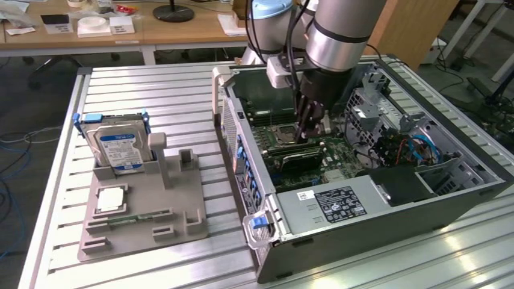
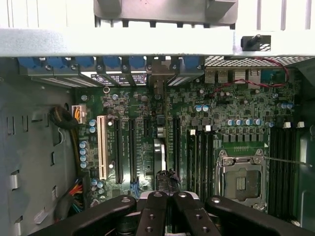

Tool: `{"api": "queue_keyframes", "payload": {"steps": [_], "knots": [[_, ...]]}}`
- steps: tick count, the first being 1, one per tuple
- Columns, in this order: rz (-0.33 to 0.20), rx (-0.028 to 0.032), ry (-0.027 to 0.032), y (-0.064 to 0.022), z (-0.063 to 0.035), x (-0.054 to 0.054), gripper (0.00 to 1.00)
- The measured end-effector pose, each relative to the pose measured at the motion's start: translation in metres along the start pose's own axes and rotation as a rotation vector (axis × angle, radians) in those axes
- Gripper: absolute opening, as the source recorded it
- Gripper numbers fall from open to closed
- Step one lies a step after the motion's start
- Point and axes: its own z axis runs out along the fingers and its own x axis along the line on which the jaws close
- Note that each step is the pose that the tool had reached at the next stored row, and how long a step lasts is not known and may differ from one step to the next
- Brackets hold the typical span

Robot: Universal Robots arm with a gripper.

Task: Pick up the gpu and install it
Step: 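Press down on the gpu until it lock into place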

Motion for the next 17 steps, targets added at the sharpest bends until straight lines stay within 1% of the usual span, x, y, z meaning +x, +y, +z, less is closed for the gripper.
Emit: {"api": "queue_keyframes", "payload": {"steps": [7, 17], "knots": [[0.000, 0.0000, 0.0001, 0.0000, 0.0007, 0.0000, 0.11], [0.000, -0.0002, 0.0002, 0.0000, 0.0074, 0.0004, 0.11]]}}
